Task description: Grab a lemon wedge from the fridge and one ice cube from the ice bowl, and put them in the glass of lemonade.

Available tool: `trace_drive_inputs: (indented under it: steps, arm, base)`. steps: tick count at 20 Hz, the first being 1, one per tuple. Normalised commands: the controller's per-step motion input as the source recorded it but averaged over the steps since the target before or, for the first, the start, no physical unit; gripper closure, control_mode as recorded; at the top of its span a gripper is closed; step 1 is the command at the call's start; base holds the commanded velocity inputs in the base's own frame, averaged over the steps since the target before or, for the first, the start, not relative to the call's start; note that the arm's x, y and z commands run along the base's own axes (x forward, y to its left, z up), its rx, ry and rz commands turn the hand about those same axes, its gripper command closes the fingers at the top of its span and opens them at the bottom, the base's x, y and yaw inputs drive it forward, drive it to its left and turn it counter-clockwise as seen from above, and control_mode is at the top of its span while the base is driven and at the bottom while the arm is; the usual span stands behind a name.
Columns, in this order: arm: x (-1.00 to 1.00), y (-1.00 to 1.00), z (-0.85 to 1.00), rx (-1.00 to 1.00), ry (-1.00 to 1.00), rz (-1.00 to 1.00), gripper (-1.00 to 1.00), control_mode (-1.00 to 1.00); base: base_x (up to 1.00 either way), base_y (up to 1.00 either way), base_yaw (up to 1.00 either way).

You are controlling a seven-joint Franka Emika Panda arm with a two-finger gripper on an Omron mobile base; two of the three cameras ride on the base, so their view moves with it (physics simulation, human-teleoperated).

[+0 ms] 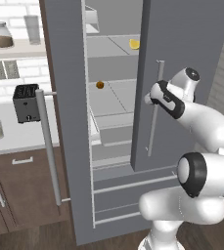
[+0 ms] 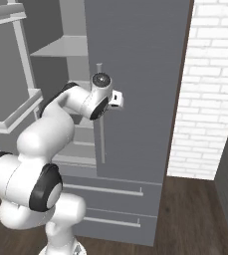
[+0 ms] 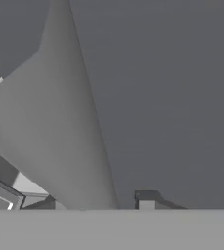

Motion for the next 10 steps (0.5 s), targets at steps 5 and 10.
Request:
trace_drive_inputs:
  steps: [5, 10]
  arm:
    - [-0.13, -0.15, 0.00, 0.00, -0.04, 0.00, 1.00, -1.00]
    - [-0.96, -0.96, 0.00, 0.00, -0.26, -0.06, 1.00, -1.00]
  base:
    - [0.00, 0.00, 0.00]
    - [0.00, 0.00, 0.00]
